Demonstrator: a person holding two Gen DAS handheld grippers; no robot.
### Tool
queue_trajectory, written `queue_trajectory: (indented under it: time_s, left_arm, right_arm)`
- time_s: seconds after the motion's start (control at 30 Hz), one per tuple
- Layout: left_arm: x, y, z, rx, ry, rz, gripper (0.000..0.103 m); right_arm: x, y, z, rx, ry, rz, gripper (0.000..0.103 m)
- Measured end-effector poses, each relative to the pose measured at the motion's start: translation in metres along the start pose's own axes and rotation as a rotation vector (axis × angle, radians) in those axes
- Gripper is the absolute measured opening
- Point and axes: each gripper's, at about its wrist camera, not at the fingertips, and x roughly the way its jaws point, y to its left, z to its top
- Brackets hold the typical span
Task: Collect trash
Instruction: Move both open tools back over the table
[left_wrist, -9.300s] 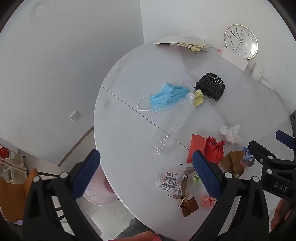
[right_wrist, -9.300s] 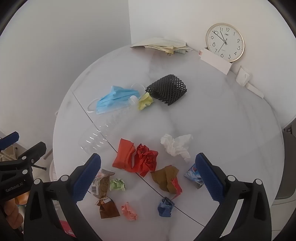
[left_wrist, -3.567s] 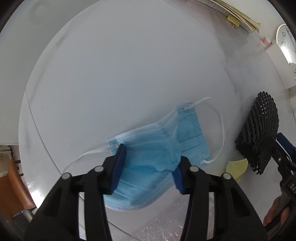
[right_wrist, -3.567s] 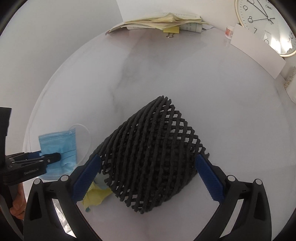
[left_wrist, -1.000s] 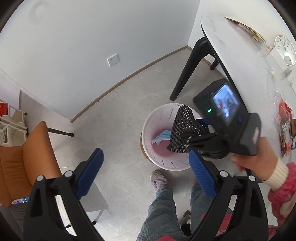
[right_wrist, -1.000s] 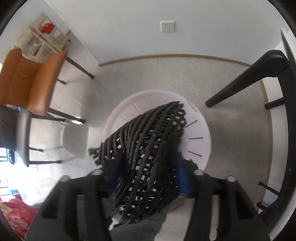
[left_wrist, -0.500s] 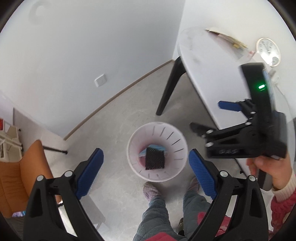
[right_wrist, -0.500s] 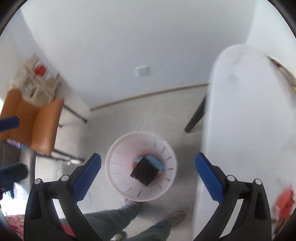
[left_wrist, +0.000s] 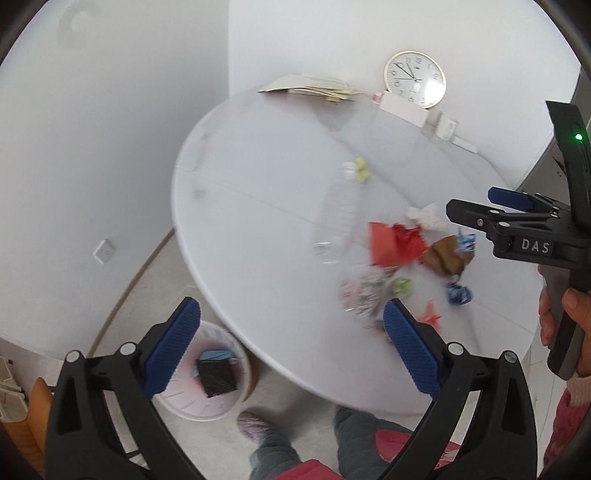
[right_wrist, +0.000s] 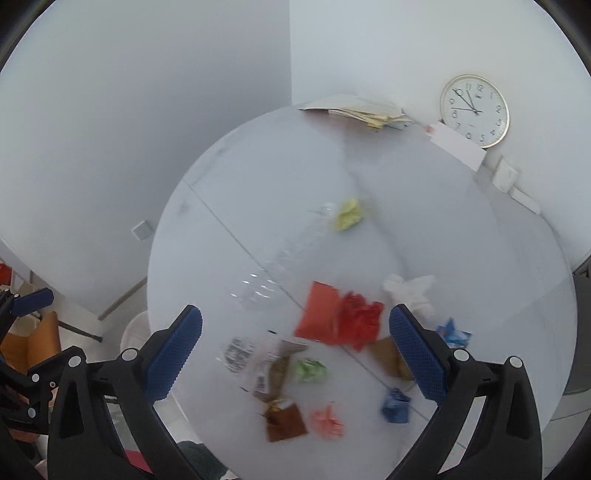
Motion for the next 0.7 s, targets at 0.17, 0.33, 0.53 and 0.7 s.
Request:
queue_trajectory:
  time_s: [0.17,0.33,0.53,0.7]
  left_arm:
    - [0.020,-0.071,0.013,-0.003,0.008,-0.021,0.095]
    - [0.036,-0.106,0.011,-0.070,0.035,-0.021,0.095]
    - [0.052,-0.125,-0.011,-0.109,0.110,-0.011,0.095]
    - [0.069,-0.131,-0.021,-0.099,0.152,0.004,0.095]
  right_arm:
    - [-0.015,-0.065,-0.023,0.013,-0.017,-0.009,0.101]
    - [-0.005,-0.098,-0.034,-0.032,0.002,0.033,0.101]
    - [0.005,-0.128,-0.039,-0.060,0.036,0.095,0.101]
    - [0.017,-0.144,-0.050,-0.048,0.068,0.115,0.101]
